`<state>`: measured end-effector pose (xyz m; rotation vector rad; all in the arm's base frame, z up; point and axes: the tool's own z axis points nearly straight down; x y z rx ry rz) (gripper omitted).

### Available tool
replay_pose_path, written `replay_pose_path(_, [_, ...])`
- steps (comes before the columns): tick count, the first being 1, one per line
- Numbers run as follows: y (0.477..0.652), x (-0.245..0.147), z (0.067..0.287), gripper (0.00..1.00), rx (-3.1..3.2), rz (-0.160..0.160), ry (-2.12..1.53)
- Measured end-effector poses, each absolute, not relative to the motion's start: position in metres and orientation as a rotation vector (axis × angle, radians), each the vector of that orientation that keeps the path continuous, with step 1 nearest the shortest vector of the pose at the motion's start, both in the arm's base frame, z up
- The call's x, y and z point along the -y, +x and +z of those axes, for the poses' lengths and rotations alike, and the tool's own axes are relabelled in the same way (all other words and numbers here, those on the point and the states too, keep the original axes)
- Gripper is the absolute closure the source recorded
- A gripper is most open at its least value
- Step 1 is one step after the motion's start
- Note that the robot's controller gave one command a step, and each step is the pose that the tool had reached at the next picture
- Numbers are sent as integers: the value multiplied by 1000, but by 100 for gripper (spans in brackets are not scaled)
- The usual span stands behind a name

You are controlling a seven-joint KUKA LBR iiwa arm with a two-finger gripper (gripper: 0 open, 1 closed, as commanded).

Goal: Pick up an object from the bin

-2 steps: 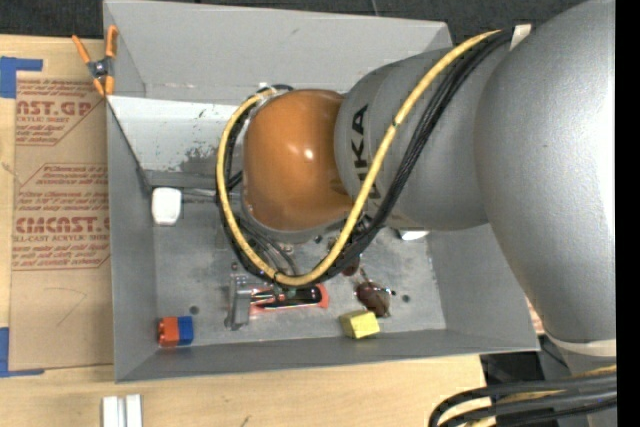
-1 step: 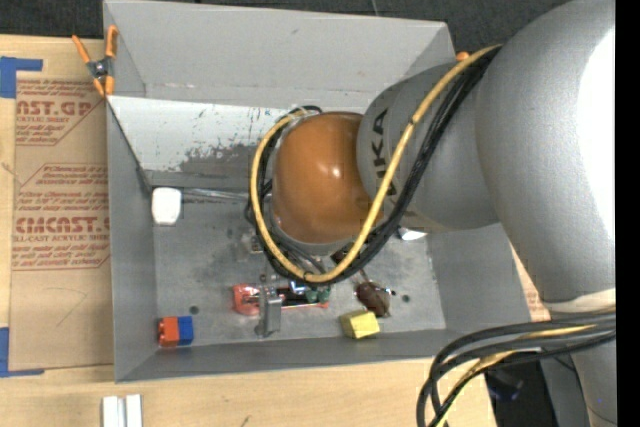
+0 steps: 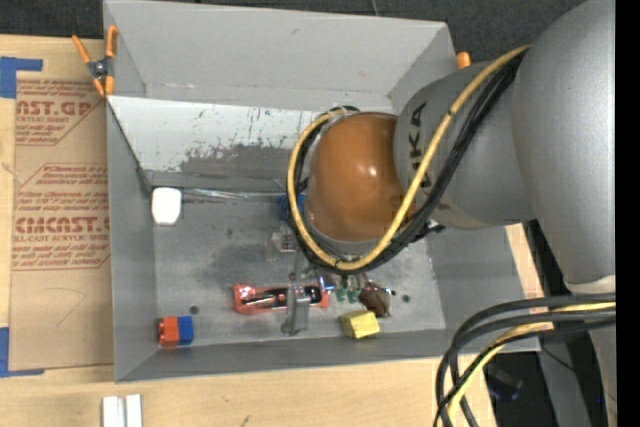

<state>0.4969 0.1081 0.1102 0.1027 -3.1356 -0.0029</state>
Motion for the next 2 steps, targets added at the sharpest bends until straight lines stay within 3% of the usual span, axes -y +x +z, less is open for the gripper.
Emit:
replay_pose_path(1, [500, -85, 102, 0, 3137, -2, 159])
replay_pose_path(2, [497, -74, 78, 0, 3131, -4, -192])
